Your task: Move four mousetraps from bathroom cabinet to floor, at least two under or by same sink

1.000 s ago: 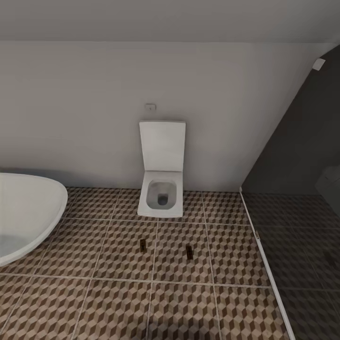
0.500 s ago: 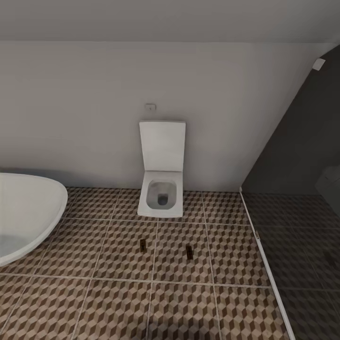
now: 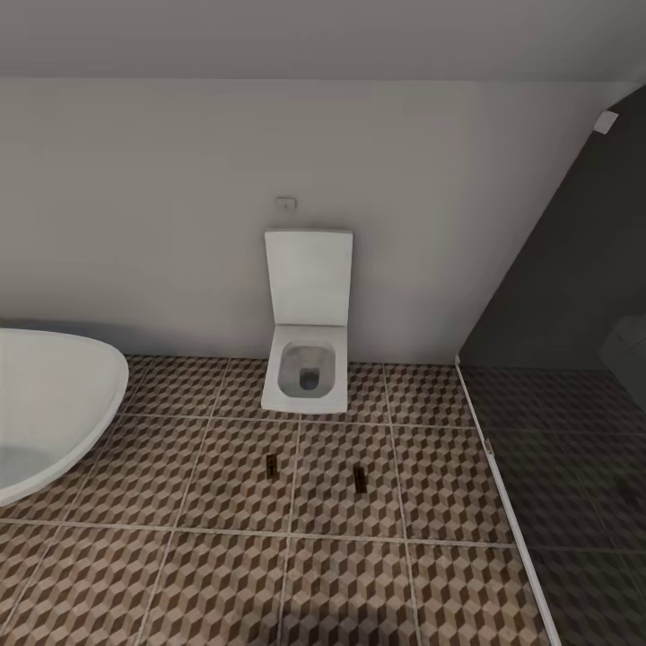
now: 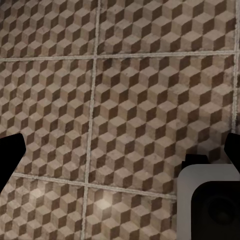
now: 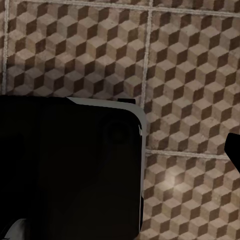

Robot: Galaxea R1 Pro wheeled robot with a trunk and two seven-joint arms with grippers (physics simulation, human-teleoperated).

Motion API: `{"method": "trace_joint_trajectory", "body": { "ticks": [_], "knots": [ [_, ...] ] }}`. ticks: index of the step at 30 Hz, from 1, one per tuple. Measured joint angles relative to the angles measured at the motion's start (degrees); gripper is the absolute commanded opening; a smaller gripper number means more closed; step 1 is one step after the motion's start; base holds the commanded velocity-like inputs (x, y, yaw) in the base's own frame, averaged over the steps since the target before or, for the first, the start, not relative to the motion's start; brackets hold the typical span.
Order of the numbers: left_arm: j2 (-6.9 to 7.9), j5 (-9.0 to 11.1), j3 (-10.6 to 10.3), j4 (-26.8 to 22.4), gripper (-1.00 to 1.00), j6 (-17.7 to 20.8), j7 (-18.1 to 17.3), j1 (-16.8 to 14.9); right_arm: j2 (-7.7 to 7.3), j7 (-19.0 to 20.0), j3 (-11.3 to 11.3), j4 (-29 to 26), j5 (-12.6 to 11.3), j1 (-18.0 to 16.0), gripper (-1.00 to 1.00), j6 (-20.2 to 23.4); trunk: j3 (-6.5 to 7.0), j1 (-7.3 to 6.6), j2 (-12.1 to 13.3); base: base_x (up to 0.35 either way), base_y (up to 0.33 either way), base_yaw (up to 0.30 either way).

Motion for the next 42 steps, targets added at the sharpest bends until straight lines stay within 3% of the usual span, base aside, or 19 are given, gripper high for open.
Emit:
{"method": "trace_joint_trajectory", "body": {
  "ticks": [42],
  "knots": [
    [0.00, 0.00, 0.00, 0.00, 1.00, 0.00, 0.00, 0.00, 0.00, 0.00, 0.00, 0.00, 0.00, 0.00, 1.00, 0.00, 0.00, 0.00, 0.00, 0.000, 0.000, 0.000]
  ]
}}
